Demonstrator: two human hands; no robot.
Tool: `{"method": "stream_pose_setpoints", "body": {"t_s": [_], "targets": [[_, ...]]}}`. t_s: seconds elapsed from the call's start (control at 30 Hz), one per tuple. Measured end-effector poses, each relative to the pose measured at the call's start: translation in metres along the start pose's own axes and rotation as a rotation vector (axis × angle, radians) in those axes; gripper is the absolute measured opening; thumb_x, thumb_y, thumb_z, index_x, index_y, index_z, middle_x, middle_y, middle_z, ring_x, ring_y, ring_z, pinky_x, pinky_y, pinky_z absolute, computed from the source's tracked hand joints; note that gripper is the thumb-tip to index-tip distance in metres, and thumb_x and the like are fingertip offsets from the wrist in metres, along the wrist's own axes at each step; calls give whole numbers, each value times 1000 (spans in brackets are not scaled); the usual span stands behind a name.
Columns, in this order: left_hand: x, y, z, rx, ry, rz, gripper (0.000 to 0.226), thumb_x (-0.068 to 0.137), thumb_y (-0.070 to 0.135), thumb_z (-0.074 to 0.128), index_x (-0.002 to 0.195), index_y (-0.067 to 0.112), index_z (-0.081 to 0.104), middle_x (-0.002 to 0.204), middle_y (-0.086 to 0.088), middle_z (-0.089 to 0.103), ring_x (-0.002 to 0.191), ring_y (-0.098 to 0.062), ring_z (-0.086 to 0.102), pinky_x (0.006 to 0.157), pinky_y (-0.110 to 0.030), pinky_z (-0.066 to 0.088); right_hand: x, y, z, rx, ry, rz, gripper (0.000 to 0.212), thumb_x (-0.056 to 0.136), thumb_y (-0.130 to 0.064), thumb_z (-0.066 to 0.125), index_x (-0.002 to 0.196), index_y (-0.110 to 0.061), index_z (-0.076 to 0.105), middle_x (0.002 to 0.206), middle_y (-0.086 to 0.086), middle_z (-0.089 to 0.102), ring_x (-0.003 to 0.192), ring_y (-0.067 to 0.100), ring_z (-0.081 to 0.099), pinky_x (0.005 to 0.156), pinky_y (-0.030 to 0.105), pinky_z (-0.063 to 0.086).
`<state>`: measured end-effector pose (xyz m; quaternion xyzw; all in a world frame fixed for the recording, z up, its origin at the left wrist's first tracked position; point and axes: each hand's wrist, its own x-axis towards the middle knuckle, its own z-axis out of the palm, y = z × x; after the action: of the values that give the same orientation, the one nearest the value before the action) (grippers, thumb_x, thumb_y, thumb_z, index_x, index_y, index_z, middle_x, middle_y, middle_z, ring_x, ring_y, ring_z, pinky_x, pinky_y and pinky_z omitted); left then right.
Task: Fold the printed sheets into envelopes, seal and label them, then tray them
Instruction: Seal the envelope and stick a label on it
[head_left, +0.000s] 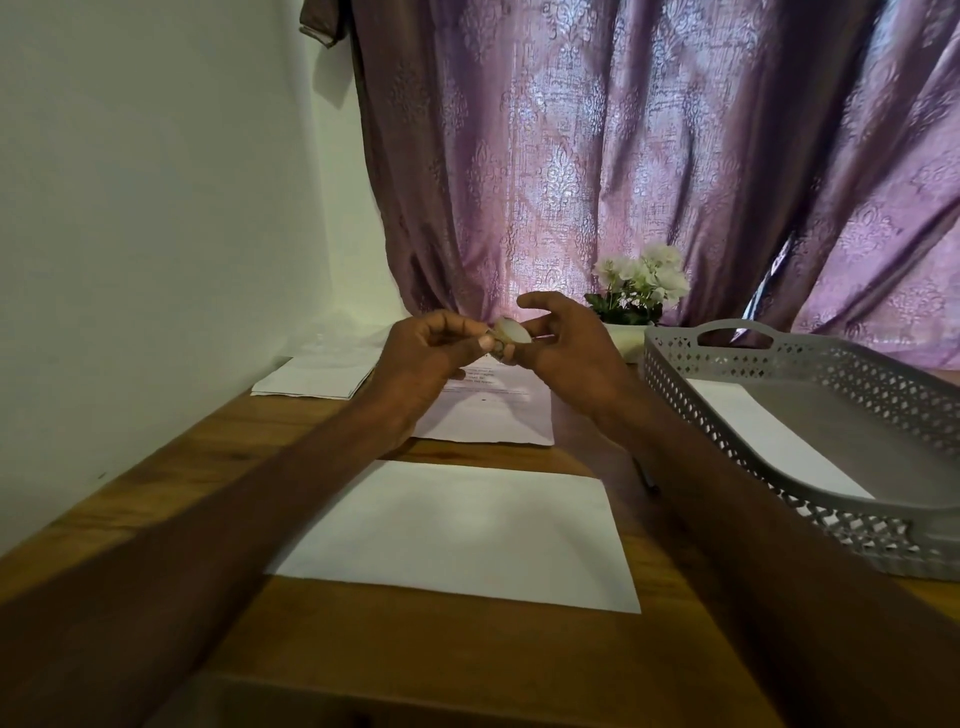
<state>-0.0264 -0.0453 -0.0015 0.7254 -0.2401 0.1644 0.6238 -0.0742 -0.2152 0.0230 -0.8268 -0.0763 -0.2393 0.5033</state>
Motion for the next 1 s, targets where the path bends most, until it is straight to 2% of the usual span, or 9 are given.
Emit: {"method": "stream_pose_setpoints", "body": {"t_s": [0.17,0.4,0.5,0.57,0.67,0.73,0.8,0.87,1.0], "targets": [[-2,2,3,88,-22,46,11,90,22,79,89,32,74,74,26,73,78,4,70,70,-8,53,2,4,0,-49,18,47,66,81,-19,86,140,-18,56,119,5,70,101,19,67,84,29,55],[-5,1,9,122,-1,57,6,92,17,77,93,21,73,84,14,71,75,11,66,67,0,46,2,5,-1,-141,97,133,65,75,-32,89,132,-15,64,122,7,70,104,22,67,85,29,53],[-3,1,10,112,15,40,5,92,20,76,96,19,73,87,12,73,78,5,68,71,-6,52,3,6,-1,-59,113,211,48,76,-21,88,120,-10,71,114,10,73,95,23,71,69,24,53],[0,1,9,67,34,-13,16,91,25,77,102,14,73,92,7,75,85,-5,70,76,-16,57,1,5,-5,98,108,305,34,81,-10,83,113,-5,72,103,11,73,84,19,71,60,19,51],[4,2,5,19,54,-71,27,90,29,79,108,11,72,99,3,77,92,-10,70,78,-23,59,-3,7,-13,182,122,368,24,85,-9,79,108,-7,73,97,9,73,78,15,68,63,23,54],[4,1,3,-25,34,-107,26,90,26,79,109,9,73,100,2,78,93,-11,72,77,-23,60,-1,17,-15,-34,177,290,23,83,-18,82,104,-10,74,104,10,74,87,22,70,77,34,59],[3,-1,2,-58,-18,-157,24,89,22,79,108,8,74,102,-1,79,99,-16,73,82,-29,62,-1,22,-15,-429,193,179,28,85,-26,78,109,-11,73,108,9,72,94,24,68,86,38,57],[1,-2,2,-103,-74,-214,22,89,19,79,107,7,74,103,-3,80,101,-20,73,90,-36,63,-3,24,-13,-692,142,144,32,87,-27,74,115,-12,69,110,9,71,97,26,66,84,36,55],[-1,-1,3,-162,-99,-279,23,89,14,78,108,2,72,102,-5,80,105,-23,71,91,-36,59,-9,26,-14,-863,28,164,28,89,-26,71,112,-11,64,108,6,67,90,21,60,76,33,49]]}}
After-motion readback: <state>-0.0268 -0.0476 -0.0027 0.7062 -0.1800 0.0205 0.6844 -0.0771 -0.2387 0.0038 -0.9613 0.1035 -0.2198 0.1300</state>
